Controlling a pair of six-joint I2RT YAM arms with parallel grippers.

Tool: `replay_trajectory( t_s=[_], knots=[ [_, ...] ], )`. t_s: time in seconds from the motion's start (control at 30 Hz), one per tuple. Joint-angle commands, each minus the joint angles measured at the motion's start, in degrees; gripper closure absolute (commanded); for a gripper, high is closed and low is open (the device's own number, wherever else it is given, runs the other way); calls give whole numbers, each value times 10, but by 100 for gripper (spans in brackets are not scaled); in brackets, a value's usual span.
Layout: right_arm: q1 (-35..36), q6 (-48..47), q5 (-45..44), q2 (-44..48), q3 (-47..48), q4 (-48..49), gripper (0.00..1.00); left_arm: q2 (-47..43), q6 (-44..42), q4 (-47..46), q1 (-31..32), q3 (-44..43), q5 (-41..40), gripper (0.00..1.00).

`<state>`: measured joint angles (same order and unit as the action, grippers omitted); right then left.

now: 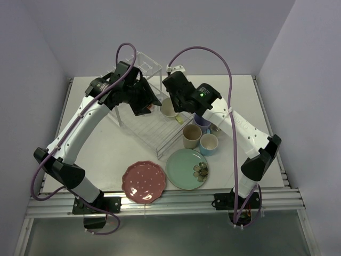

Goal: Load the mixed dishes into the dish rack

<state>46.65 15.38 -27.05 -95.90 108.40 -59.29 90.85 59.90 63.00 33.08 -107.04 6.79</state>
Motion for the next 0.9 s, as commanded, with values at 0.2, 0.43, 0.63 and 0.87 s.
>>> replay_trajectory(
  t_s=[0.2,0.43,0.63,0.87],
  knots=[
    [28,25,0,17,89,17,100,20,-4,-5,10,-12,-1,41],
    [51,26,-3,-8,139,-7,100,35,-7,-9,17,-15,2,51],
    [65,27,-5,-20,167,-16,100,47,-17,7,20,-35,-4,95],
    [63,15,17,-38,232,-57,67,19,-42,-22,16,-2,15,100]
  ],
)
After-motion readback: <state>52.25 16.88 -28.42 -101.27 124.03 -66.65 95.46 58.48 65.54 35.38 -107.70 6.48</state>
